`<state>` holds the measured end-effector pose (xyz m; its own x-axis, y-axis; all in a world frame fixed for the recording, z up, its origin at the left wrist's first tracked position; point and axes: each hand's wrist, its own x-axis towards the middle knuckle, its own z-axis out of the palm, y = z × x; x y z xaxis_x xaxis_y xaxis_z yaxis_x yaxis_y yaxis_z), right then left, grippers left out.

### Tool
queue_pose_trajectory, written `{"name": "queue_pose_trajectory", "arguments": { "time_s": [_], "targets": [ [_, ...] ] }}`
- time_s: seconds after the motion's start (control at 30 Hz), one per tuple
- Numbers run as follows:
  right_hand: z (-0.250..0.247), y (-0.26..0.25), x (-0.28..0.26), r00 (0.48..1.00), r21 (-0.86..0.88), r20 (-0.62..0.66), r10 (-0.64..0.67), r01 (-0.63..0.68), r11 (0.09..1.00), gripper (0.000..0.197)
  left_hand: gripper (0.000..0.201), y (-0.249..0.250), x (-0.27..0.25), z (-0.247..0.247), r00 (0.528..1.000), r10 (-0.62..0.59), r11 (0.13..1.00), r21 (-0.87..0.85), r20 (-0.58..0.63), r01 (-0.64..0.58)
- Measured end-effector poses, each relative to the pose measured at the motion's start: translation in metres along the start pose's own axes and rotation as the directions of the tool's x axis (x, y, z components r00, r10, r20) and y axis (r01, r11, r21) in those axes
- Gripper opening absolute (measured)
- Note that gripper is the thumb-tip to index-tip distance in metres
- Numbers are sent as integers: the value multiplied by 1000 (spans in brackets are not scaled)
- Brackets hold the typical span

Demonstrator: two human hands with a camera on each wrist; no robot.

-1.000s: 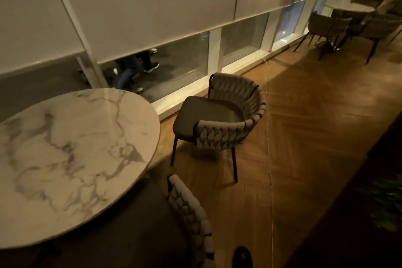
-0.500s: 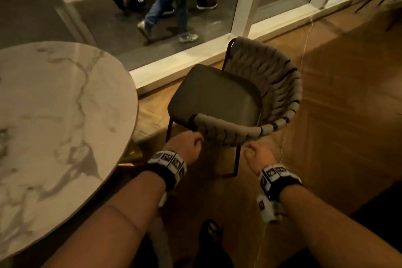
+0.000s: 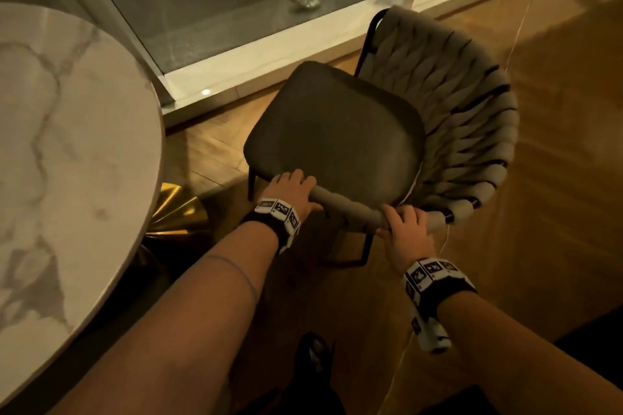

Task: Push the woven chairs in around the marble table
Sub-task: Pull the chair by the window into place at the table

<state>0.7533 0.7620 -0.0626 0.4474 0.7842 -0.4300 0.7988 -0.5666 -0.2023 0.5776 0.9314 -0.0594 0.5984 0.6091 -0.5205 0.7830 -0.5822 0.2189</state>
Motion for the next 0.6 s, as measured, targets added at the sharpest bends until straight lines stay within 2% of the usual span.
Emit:
{"name": "queue_pose_trajectory", "arguments": {
  "time_s": [0.13, 0.27, 0.43, 0.6],
  "targets": [
    [7, 2, 0, 1000, -19, -25, -3, 2, 1000, 47, 53, 1, -5, -6, 999, -11, 999, -52, 35, 13],
    [7, 4, 3, 999, -85, 19, -39, 41, 996, 47, 57, -1, -19, 1, 996, -54, 992, -113, 67, 61],
    [-6, 11, 16, 982, -223, 74, -176, 188, 956, 50, 62, 2, -40, 12, 985, -141, 977, -145, 95, 154],
    [-36, 15, 36, 958, -393, 106, -267, 287, 874, 55, 44, 11, -58, 22, 987, -121, 972, -187, 107, 140]
  ]
}}
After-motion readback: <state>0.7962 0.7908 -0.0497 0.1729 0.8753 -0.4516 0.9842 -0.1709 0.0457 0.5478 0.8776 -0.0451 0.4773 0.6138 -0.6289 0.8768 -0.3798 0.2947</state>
